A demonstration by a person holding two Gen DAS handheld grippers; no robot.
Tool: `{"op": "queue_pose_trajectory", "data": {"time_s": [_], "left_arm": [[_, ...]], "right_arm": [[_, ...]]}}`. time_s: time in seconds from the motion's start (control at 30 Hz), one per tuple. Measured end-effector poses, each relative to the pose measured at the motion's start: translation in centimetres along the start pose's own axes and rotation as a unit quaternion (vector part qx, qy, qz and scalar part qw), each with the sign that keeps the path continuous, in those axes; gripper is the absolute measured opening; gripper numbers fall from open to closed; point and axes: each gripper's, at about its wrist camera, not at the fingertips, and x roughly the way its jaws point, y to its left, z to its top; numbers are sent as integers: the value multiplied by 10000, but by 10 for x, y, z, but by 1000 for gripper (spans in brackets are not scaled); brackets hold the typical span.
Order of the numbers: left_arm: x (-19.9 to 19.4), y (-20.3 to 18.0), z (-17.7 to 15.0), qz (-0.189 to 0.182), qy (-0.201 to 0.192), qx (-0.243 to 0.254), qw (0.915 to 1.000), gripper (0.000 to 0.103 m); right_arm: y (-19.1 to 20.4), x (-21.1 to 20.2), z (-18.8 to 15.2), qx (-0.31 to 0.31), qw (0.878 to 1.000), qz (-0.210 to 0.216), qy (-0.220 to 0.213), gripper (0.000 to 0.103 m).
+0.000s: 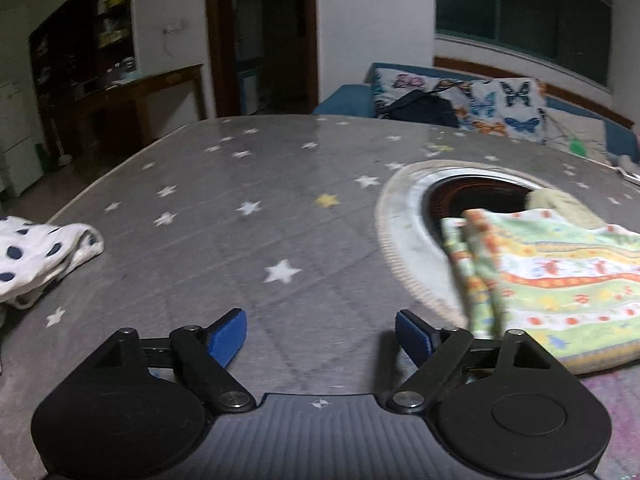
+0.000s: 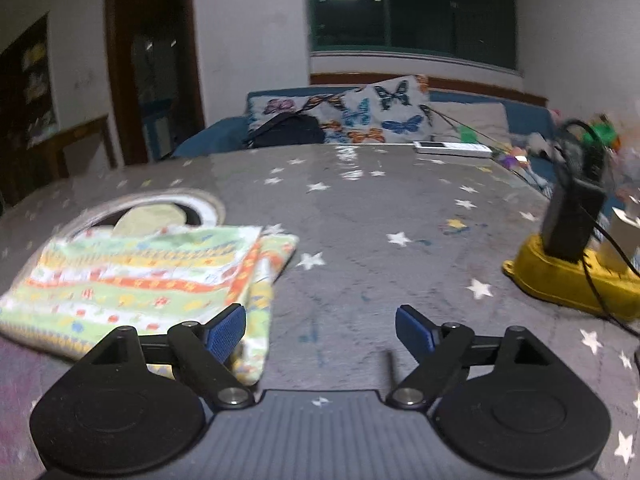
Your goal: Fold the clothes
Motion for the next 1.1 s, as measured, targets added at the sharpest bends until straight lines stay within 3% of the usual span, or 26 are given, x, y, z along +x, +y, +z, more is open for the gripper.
{"op": "queue_pose_trajectory", "data": {"time_s": [0.27, 0.57, 1.1], "left_arm": [[4, -1, -1, 220, -81, 84, 9997, 94], [14, 3, 1, 275, -16, -122, 9995, 103], [4, -5, -2, 211, 40, -253, 9994, 103]], "right_arm": [[-24, 17, 1, 117, 9980, -605, 136, 85], [-31, 34, -3, 173, 9970, -616, 442, 90], [-29, 38, -3, 137, 9960, -681, 559, 101]]}}
